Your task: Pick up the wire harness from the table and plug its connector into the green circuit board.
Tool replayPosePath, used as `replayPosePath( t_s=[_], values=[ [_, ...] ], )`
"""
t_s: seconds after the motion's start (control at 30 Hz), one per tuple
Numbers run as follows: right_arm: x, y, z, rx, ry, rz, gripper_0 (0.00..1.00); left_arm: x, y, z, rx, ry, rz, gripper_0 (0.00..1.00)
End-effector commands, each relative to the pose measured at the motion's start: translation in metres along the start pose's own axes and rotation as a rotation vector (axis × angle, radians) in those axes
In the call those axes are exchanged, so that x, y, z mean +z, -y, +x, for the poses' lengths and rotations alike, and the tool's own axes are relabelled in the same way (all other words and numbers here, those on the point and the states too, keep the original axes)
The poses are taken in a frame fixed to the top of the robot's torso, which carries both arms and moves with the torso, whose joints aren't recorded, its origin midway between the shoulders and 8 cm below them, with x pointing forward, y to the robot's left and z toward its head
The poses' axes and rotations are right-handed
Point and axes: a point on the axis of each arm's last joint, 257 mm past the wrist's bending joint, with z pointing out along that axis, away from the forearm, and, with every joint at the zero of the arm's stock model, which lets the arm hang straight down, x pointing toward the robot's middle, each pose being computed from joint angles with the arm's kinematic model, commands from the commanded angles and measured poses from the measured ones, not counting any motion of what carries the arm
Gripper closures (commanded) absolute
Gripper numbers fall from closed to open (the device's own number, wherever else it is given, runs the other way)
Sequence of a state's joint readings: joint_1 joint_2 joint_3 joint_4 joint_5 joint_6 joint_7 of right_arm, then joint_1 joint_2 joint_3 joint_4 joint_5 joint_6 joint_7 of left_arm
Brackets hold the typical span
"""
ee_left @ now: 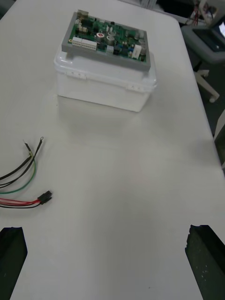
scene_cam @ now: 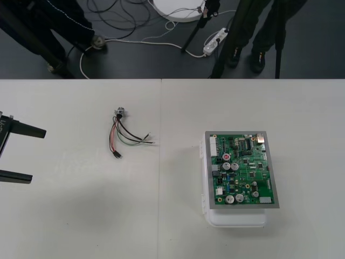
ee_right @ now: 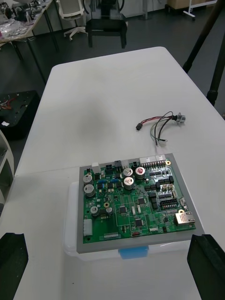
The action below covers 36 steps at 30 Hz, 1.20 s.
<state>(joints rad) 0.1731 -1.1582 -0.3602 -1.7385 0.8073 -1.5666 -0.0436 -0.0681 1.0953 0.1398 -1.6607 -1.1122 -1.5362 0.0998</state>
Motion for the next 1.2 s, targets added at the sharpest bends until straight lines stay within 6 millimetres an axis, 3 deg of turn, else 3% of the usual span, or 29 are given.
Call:
replayPosePath(
  t_s=[0.03, 0.4, 0.47, 0.73, 0.93, 1.2],
  values=[
    [0.002, -0.006, 0.005, 0.023, 0.008, -0.011, 0.00, 0.003, -0.015, 0.006, 0.125, -0.034, 0.029, 0.00],
    [0.003, -0.014, -0.001, 0.039, 0.045, -0.029, 0.00, 0.019, -0.051, 0.024, 0.328, -0.128, 0.103, 0.00],
    [0.007, -0.012, -0.005, 0.075, 0.073, -0.024, 0.00, 0.022, -0.069, 0.023, 0.424, -0.174, 0.115, 0.00],
    [0.013, -0.010, -0.012, 0.119, 0.122, 0.001, 0.00, 0.022, -0.126, 0.017, 0.676, -0.323, 0.112, 0.00],
    [0.019, -0.010, -0.009, 0.124, 0.195, 0.010, 0.00, 0.023, -0.147, 0.010, 0.807, -0.380, 0.151, 0.00],
    [0.035, -0.005, 0.011, 0.086, 0.282, 0.026, 0.00, 0.024, -0.180, -0.004, 0.988, -0.468, 0.198, 0.00]
  ],
)
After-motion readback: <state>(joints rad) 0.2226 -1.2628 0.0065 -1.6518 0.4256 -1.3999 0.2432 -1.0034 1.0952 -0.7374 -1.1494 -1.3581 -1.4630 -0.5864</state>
